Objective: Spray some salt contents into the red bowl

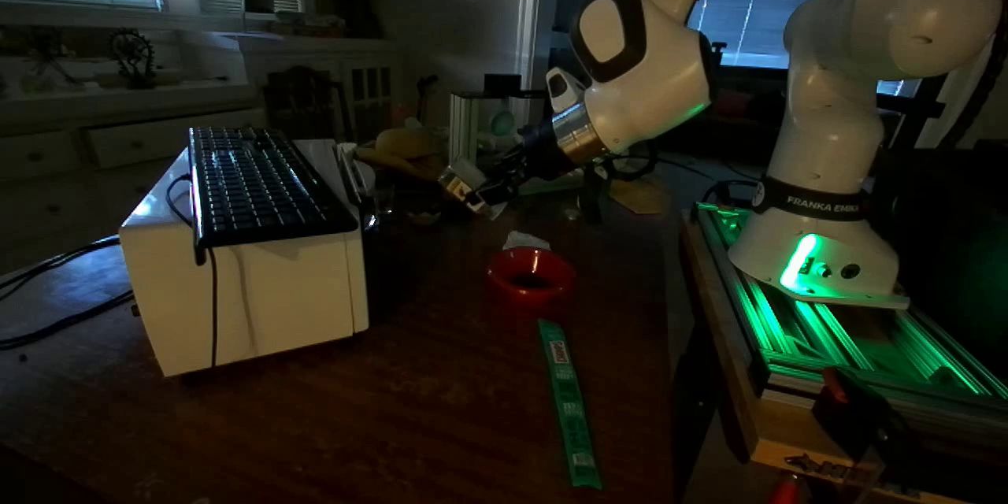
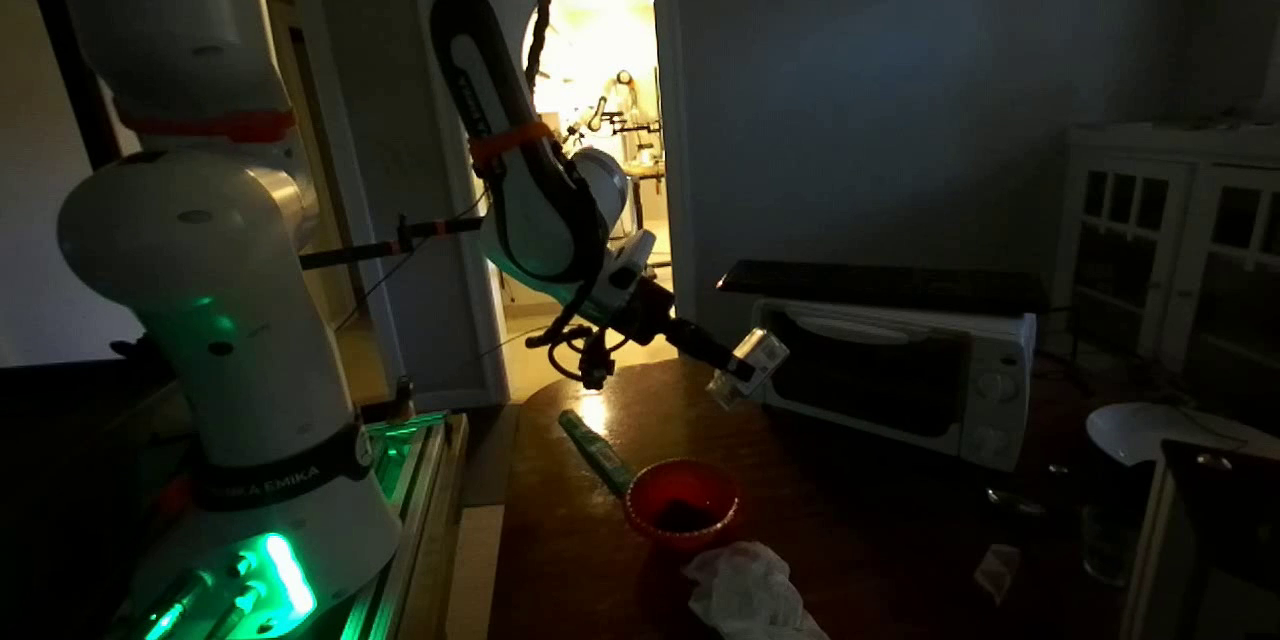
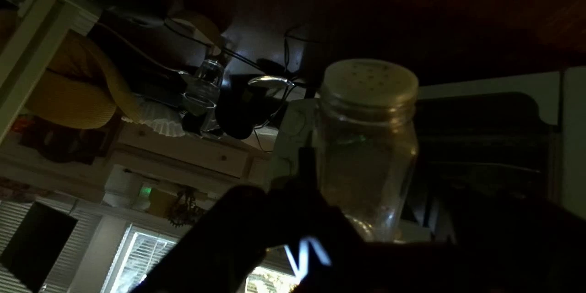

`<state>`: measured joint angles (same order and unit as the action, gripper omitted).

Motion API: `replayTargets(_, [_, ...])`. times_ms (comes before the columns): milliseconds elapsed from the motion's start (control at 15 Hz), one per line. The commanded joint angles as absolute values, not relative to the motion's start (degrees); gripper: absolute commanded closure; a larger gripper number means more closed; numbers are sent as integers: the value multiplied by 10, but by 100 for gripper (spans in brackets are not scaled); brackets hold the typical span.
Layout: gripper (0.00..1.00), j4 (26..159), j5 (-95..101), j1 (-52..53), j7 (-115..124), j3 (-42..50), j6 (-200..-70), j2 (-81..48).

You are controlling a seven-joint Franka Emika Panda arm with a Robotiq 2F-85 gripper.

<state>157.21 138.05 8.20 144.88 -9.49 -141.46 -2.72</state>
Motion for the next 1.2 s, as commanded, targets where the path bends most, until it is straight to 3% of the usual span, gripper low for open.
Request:
replayTargets(0, [76, 1572, 1360, 81, 1444, -99, -1418, -36])
replayTargets(533, [76, 1576, 1343, 74, 1435, -100, -1441, -65])
replayTargets(800, [76, 1575, 1335, 76, 1443, -104, -1384, -59])
replayTargets(1133, [76, 1575, 1323, 59, 1389, -94, -1473, -72])
